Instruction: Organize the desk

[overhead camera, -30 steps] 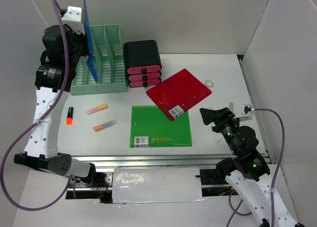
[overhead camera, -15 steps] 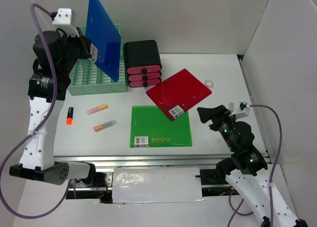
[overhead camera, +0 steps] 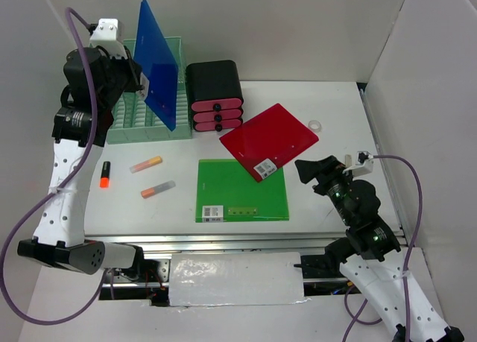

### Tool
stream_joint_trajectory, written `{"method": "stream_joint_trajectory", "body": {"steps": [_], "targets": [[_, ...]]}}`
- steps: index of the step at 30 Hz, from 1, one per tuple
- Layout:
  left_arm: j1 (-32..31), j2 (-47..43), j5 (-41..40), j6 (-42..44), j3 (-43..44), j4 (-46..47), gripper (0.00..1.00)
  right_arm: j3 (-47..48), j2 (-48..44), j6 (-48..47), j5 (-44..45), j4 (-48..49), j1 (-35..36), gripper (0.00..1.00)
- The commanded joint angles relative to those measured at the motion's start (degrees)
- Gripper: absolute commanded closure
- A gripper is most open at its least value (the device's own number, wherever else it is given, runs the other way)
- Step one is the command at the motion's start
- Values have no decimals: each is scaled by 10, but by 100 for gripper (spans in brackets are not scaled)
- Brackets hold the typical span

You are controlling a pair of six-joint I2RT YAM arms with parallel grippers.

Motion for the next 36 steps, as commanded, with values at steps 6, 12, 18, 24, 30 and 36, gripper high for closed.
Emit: {"method": "stream_joint_trajectory", "body": {"steps": [6, 12, 18, 24, 30, 36], "targets": [[0, 17, -16, 17, 1, 92, 100, 10, 21, -6, -1, 47, 1, 0], [0, 55, -4, 9, 32, 89, 100, 7, 30, -3, -6, 56, 1, 0], [0, 91, -22, 11, 64, 95, 100, 12, 30, -6, -5, 49, 1, 0], [0, 110, -30, 25, 41, 148, 100, 18, 31, -1, -16, 43, 1, 0], [0, 121, -27, 20, 20, 181, 100, 5, 24, 7, -17, 47, 1, 0], [0, 130, -22, 20, 0, 197, 100, 8, 28, 5, -18, 47, 1, 0]]}}
